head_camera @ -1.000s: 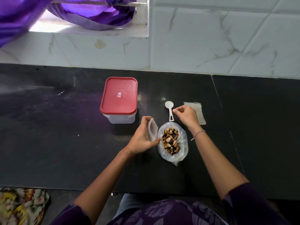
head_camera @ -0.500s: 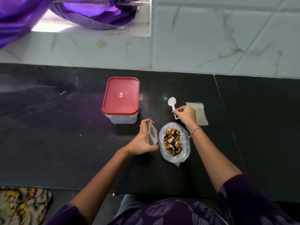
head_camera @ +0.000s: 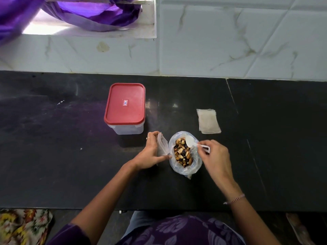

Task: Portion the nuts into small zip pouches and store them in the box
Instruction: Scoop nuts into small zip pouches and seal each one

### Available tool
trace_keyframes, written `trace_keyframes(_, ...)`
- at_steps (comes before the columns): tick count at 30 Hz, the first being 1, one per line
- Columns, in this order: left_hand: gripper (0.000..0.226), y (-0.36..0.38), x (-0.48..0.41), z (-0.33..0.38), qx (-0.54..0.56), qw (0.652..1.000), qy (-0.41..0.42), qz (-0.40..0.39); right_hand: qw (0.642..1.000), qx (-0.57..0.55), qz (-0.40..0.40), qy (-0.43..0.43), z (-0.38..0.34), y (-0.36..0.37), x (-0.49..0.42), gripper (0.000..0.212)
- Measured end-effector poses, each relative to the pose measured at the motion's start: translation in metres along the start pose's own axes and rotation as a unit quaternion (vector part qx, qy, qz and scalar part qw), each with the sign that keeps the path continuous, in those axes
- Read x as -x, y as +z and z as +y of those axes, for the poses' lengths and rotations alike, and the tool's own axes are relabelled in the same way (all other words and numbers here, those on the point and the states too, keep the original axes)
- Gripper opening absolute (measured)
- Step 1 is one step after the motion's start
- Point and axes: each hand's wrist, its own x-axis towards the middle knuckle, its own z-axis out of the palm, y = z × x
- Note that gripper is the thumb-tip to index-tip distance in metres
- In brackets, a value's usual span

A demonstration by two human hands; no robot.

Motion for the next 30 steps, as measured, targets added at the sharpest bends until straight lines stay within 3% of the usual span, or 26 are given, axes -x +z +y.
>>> trace_keyframes(12, 0.086, 0.002, 0.005, -0.014, -0.132, 0.987, 0.038, 0.08, 0.997, 0.072, -0.039, 0.014, 0.007, 0.008, 0.025, 0.028)
trace_keyframes(17, 0.076, 0.013, 0.007, -0.015, -0.216, 0.973, 0.024, 0.082, 0.996, 0.015, -0.059, 0.069, 0.017, 0.011, 0.015, 0.027)
trace_keyframes(21, 0.066, 0.021, 0.005, -0.012, -0.213, 0.977, 0.007, 0.034, 0.988, -0.049, -0.089, 0.12, 0.032, 0.011, 0.002, 0.026)
trace_keyframes(26, 0.056, 0.027, -0.001, -0.005, -0.193, 0.981, 0.018, 0.019, 0.952, -0.171, -0.135, 0.213, 0.046, 0.011, -0.006, 0.023)
trace_keyframes(28, 0.054, 0.03, -0.004, -0.004, -0.188, 0.982, 0.025, 0.02, 0.956, -0.167, -0.131, 0.202, 0.046, 0.011, -0.004, 0.023)
trace_keyframes(30, 0.054, 0.032, -0.006, -0.004, -0.181, 0.983, 0.029, 0.022, 0.981, -0.099, -0.109, 0.13, 0.04, 0.012, 0.0, 0.024)
